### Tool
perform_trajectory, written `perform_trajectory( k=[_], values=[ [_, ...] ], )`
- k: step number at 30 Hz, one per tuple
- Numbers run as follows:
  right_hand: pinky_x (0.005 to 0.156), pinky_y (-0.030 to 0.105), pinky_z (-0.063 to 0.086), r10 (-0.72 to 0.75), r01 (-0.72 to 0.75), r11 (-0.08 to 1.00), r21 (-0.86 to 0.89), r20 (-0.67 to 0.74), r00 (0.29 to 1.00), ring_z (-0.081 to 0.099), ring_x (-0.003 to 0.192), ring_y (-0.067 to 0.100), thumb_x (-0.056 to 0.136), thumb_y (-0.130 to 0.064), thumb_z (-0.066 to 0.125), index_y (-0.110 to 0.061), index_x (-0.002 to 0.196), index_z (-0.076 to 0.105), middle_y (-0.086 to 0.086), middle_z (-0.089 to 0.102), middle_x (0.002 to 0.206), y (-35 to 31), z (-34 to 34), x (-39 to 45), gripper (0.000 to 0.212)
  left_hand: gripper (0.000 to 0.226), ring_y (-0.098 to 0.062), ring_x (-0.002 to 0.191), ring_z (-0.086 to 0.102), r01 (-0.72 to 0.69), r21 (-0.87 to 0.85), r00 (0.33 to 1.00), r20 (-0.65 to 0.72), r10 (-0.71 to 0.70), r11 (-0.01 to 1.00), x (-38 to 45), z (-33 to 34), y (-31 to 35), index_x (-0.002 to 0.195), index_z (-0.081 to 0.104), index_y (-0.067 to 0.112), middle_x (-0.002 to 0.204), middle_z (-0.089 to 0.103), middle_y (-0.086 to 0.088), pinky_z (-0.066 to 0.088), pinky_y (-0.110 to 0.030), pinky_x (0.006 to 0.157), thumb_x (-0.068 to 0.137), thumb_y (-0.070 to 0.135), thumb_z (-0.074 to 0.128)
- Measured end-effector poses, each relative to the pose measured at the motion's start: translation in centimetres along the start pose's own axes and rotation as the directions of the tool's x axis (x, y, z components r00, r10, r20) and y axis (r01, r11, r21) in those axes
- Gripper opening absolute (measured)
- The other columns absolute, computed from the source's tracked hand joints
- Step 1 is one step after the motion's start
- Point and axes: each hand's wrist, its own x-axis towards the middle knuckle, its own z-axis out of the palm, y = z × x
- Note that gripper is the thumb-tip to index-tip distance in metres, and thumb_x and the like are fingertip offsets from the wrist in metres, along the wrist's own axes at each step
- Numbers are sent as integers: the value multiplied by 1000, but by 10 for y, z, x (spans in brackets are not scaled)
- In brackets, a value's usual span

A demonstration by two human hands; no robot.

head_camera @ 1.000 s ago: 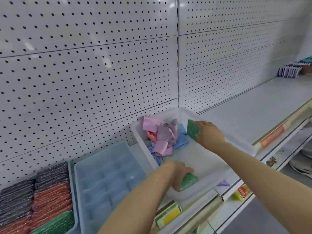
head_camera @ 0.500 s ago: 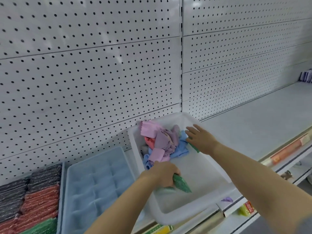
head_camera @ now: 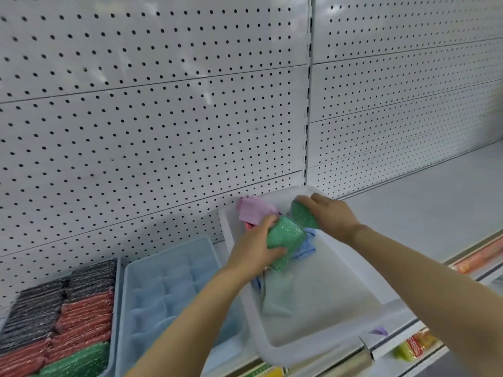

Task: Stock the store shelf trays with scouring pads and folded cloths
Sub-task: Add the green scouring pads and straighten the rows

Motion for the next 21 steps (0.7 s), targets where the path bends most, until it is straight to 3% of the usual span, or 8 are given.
perform_trajectory(
  k=[2,4,7,9,13,18,21],
  values=[
    [58,33,46,205,-184,938,295,-42,978,58,74,28,89,-6,49,-35,143,34,1,50,103,-12,-10,-1,63,67,-15,99,63,-15,-40,997,-78,12,999,-3,-25,-6,134,42,39,120,58,15,51,-32,86,77,33,78],
    [71,37,50,358,-258,747,613,-43,933,53,78,24,93,-1,43,-35,140,43,4,50,103,-25,-21,-2,58,75,-11,102,63,-32,-81,995,-100,23,996,-11,-51,-17,137,39,50,122,57,16,51,-29,91,77,28,80],
    [75,32,55,395,-231,341,911,84,915,53,79,18,94,4,42,-33,127,57,7,51,106,-56,-41,-7,51,80,-6,102,62,-29,-120,995,-100,17,992,-30,-86,-33,133,34,60,121,56,18,50,-22,90,78,25,80],
    [68,23,55,360,-204,186,961,127,924,57,81,18,94,4,42,-31,120,59,5,55,103,-85,-56,-8,47,77,-2,101,60,-14,-130,995,-100,1,991,-44,-106,-43,133,37,58,120,56,22,46,-10,86,79,25,80],
    [73,23,54,267,-120,205,971,63,962,59,87,18,96,0,43,-37,120,58,5,62,107,-148,-74,3,47,72,7,95,59,-6,-137,993,-119,-10,991,-81,-136,-63,125,41,62,112,53,38,41,-2,81,80,20,78],
    [85,29,54,137,-53,159,986,31,990,57,94,22,87,-2,62,-41,123,58,15,56,113,-217,-84,16,53,65,33,87,46,5,-95,991,-133,-18,995,-135,-175,-92,139,44,45,118,44,39,29,10,76,86,18,72],
    [95,38,52,80,-48,182,982,34,996,57,105,23,83,-2,65,-42,123,58,11,60,115,-256,-85,19,58,58,23,110,42,61,-34,992,-108,-64,998,-167,-198,-114,139,43,46,134,42,31,23,11,83,91,23,67]
  ],
)
